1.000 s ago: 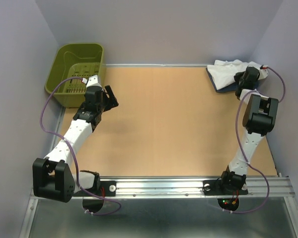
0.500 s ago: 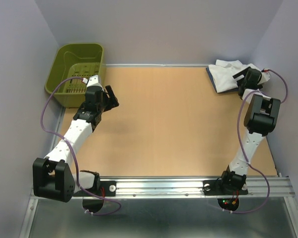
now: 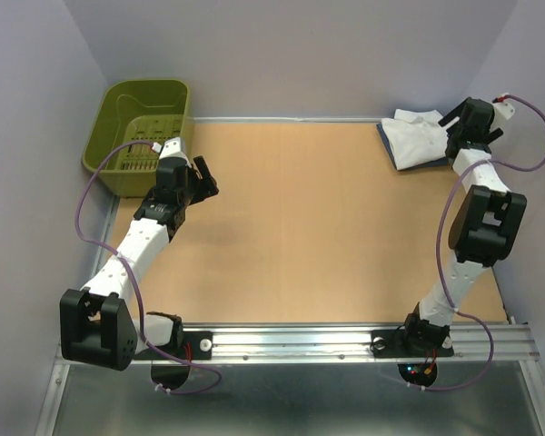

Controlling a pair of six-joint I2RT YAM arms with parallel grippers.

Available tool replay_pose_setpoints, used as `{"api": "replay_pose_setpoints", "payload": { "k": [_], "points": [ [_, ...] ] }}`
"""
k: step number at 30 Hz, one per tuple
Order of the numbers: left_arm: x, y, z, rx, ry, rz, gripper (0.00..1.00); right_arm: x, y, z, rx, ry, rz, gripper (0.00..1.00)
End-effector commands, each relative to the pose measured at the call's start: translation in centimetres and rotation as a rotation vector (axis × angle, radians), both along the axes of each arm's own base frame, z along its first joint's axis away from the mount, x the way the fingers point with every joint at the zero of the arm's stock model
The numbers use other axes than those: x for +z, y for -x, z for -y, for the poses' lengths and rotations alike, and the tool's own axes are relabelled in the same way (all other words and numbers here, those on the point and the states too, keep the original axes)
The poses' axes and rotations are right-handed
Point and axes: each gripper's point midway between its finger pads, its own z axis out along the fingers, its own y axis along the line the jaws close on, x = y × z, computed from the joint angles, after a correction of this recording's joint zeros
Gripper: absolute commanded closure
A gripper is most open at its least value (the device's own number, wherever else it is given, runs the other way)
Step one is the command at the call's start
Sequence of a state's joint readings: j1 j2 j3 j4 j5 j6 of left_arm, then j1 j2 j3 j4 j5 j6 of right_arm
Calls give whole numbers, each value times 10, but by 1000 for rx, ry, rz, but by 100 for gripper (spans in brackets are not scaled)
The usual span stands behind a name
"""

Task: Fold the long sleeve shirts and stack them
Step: Neatly place the folded shirt to the corner

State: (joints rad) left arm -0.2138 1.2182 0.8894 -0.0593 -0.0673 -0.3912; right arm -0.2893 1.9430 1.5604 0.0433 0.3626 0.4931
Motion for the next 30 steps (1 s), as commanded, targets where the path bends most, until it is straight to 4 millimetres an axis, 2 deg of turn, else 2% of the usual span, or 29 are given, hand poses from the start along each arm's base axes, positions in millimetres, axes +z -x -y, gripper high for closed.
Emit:
{"api": "replay_pose_setpoints", "payload": {
  "k": [1,2,3,4,5,6,7,8,12,15,17,18,20,21,24,26,27,29,30],
  "points": [
    [5,-1,0,-3,10,31,20,-3,-25,6,24,62,-40,11],
    [3,-1,-1,-3,6,25,20,6,-36,6,38,62,-10,12],
    [3,-2,0,-4,7,25,20,1,-44,8,42,56,-6,12],
    [2,-1,-1,-4,3,22,20,-20,-50,11,36,41,-30,11],
    [2,-1,0,-6,4,22,20,-18,-59,13,35,32,-6,10],
    [0,-2,0,-8,2,18,20,-25,-63,17,35,24,-7,10],
    [-1,-2,0,-7,0,15,20,-45,-68,18,38,5,-29,9],
    [-2,-2,0,-7,-1,13,20,-51,-71,19,36,-4,-27,9],
    [-6,-3,1,-12,-2,1,20,-92,-60,28,-1,-88,-59,9],
    [-6,-3,1,-13,-2,-1,20,-106,-49,32,-15,-91,-96,9],
    [-6,-3,2,-15,1,0,20,-105,-45,34,-15,-87,-100,8],
    [-4,-3,2,-19,4,4,20,-97,-45,32,0,-74,-98,8],
    [-5,-3,3,-21,6,1,20,-78,-49,28,44,-52,-76,6],
    [-4,-3,3,-23,6,4,20,-60,-54,22,93,-31,-57,5],
    [-1,-3,4,-24,10,11,20,-34,-59,10,159,46,-55,5],
    [-1,-2,4,-29,10,13,20,-19,-63,-13,211,95,-55,5],
    [0,-2,4,-27,12,14,20,-16,-67,-31,256,134,-75,5],
    [0,-2,4,-27,12,15,20,-18,-66,-48,278,176,-107,5],
    [1,-2,4,-25,12,17,20,-21,-68,-67,314,221,-139,5]
  ]
}}
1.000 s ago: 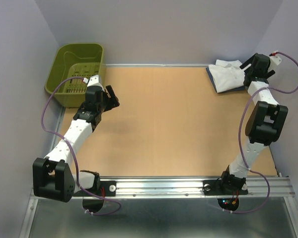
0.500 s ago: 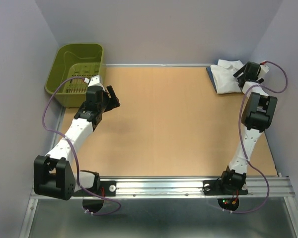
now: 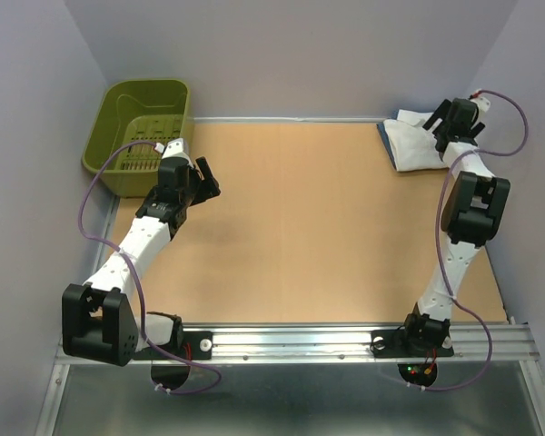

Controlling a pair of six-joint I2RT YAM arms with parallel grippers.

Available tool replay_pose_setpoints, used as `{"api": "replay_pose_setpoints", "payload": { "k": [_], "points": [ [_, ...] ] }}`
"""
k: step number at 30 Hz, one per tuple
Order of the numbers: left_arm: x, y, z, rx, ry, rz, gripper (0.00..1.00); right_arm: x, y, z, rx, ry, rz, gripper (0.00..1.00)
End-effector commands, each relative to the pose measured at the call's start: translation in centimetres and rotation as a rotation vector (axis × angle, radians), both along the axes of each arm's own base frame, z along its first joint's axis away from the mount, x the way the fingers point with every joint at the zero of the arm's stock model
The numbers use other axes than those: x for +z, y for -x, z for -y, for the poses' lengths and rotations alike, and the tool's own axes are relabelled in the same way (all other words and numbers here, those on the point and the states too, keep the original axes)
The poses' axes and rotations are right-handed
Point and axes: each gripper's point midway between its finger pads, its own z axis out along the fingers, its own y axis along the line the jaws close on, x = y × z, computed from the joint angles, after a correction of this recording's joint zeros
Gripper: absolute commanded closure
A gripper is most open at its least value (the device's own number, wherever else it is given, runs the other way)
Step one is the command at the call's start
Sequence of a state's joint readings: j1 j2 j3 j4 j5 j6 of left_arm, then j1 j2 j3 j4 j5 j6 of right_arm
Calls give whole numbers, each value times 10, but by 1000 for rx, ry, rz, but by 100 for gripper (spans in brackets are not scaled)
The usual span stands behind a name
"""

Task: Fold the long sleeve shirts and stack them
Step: Neatly place the folded shirt to the corner

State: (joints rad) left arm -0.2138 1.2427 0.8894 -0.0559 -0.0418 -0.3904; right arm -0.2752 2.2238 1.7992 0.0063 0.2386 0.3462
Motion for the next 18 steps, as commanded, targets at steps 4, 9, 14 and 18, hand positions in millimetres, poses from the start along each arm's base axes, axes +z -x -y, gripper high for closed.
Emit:
{"api": "replay_pose_setpoints", "payload": {
  "k": [4,9,14,18],
  "points": [
    [14,1,-2,-3,6,54,20,9,-5,-84,142,199,-78,5],
    [18,2,-6,12,-4,71,20,-42,0,-95,139,155,-161,5],
    [23,3,-6,9,-3,83,20,-58,-6,-114,189,173,-198,4],
    [24,3,-6,12,-3,90,20,-34,-11,-121,218,164,-149,4]
  ]
}}
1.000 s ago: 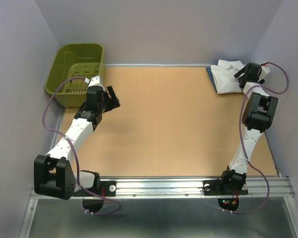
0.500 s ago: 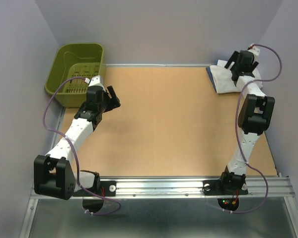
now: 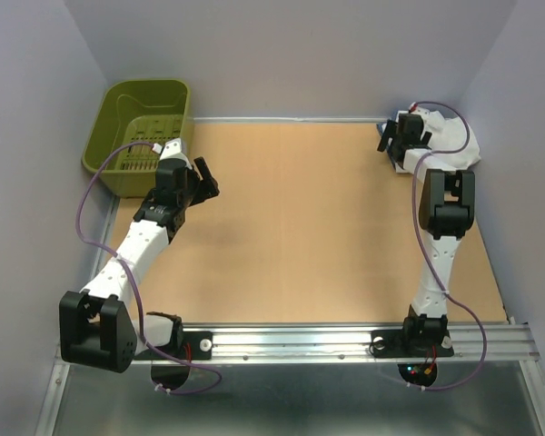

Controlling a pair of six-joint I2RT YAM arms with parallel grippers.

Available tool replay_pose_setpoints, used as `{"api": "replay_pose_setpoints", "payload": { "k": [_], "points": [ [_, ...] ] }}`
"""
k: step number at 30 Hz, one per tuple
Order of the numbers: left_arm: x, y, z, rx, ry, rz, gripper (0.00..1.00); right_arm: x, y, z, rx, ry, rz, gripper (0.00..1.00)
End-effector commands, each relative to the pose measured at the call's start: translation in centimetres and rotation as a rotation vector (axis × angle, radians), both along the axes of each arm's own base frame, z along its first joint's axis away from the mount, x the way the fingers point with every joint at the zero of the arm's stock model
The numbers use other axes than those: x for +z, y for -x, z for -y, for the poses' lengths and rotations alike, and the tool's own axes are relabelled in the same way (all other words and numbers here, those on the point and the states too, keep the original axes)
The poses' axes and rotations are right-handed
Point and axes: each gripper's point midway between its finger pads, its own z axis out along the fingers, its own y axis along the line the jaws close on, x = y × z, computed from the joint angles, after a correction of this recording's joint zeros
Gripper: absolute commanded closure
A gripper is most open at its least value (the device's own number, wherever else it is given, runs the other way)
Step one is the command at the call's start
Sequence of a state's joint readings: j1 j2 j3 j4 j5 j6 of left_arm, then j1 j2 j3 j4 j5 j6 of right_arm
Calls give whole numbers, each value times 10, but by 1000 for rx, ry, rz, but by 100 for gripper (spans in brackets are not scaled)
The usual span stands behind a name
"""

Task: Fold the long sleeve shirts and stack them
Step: Neatly place the folded shirt to the corner

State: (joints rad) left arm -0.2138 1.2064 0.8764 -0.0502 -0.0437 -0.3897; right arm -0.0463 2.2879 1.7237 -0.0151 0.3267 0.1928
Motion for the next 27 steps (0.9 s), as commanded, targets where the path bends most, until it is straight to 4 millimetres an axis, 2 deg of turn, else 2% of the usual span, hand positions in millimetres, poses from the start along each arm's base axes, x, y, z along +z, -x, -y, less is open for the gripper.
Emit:
{"api": "replay_pose_setpoints", "payload": {
  "k": [1,5,8,9,12,13,16,18,20,24,27],
  "points": [
    [16,-1,-5,12,-9,60,20,47,-8,4,-9,24,91,4],
    [15,-1,-7,19,-14,61,20,66,-12,21,-55,31,133,4],
    [12,-2,-6,16,-16,53,20,68,-17,35,-67,9,153,4],
    [11,-2,-6,14,-18,50,20,61,-20,38,-65,5,145,4],
    [10,-3,-7,16,-22,49,20,57,-28,43,-48,-18,153,5],
    [9,-3,-7,15,-24,46,20,43,-28,46,-45,-25,123,5],
    [7,-4,-6,11,-25,40,20,23,-32,34,9,-66,85,5],
    [7,-4,-5,9,-22,38,20,4,-34,21,58,-126,56,5],
    [5,-4,-6,11,-26,36,21,-7,-36,2,118,-196,45,5],
    [5,-4,-6,10,-25,35,20,-17,-37,-30,172,-252,25,5],
    [5,-4,-6,11,-26,33,20,-17,-41,-52,189,-275,31,5]
  ]
}}
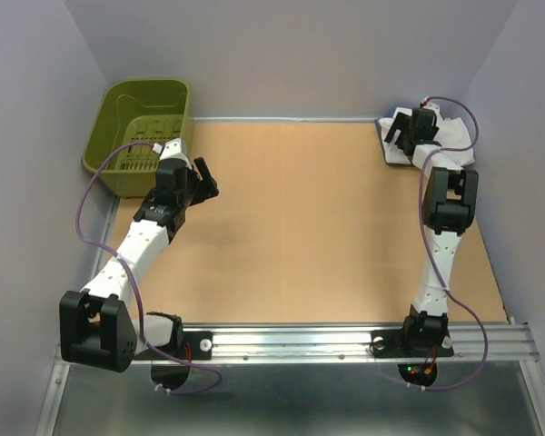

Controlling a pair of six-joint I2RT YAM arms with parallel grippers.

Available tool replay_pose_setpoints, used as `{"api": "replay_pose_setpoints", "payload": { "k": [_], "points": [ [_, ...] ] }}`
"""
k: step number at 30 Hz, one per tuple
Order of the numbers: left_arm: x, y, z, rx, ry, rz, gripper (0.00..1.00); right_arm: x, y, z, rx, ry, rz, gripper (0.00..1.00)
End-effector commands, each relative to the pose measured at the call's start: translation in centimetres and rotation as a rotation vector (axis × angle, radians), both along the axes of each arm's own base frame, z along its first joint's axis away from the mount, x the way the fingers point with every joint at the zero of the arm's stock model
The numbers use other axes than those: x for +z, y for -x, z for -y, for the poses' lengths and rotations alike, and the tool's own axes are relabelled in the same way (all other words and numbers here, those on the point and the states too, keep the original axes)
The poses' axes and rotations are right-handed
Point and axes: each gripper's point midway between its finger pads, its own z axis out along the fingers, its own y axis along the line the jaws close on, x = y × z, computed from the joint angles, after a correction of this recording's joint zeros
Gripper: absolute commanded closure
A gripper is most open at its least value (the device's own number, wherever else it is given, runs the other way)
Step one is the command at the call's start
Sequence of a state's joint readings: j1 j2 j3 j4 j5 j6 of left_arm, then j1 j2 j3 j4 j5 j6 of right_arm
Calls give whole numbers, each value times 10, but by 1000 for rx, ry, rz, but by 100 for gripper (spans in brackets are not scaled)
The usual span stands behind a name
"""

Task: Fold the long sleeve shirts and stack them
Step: Neatly place the folded shirt to the corner

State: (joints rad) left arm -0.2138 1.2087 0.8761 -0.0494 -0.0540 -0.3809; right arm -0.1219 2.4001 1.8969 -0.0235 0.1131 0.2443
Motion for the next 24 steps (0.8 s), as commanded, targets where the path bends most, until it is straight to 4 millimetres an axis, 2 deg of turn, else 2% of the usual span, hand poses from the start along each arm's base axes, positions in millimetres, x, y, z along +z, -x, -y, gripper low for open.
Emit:
{"api": "replay_pose_setpoints", "payload": {
  "k": [1,4,6,7,9,10,12,13,14,15,18,19,21,22,24],
  "points": [
    [6,-3,-4,6,-13,34,20,-16,-6,-71,117,-138,-35,5],
    [6,-3,-4,5,-15,34,20,-9,-10,-85,124,-158,-16,5],
    [7,-3,-4,6,-17,36,20,3,-14,-82,95,-151,9,5],
    [7,-3,-5,8,-16,36,20,17,-16,-77,68,-146,34,5],
    [7,-3,-4,5,-15,37,21,37,-17,-63,4,-109,71,4],
    [8,-3,-4,4,-13,40,20,60,-17,-55,-13,-101,108,4],
    [9,-3,-4,6,-13,43,20,85,-16,-42,-46,-92,152,4],
    [10,-3,-4,6,-12,45,21,96,-14,-30,-69,-91,169,4],
    [11,-3,-4,6,-12,48,20,118,-11,-22,-80,-87,206,4],
    [11,-2,-4,4,-11,46,20,126,-8,-7,-103,-90,221,4],
    [9,-2,-2,-1,-6,42,20,148,3,17,-137,-111,262,5],
    [10,-2,-2,-1,-5,44,20,149,8,36,-160,-122,266,5],
    [10,-2,-2,-5,-5,43,20,148,13,48,-157,-159,271,6],
    [11,-3,-2,-2,-4,45,20,136,19,65,-182,-191,256,6],
    [11,-3,-2,-4,-3,46,20,123,23,73,-177,-238,242,6]
  ]
}}
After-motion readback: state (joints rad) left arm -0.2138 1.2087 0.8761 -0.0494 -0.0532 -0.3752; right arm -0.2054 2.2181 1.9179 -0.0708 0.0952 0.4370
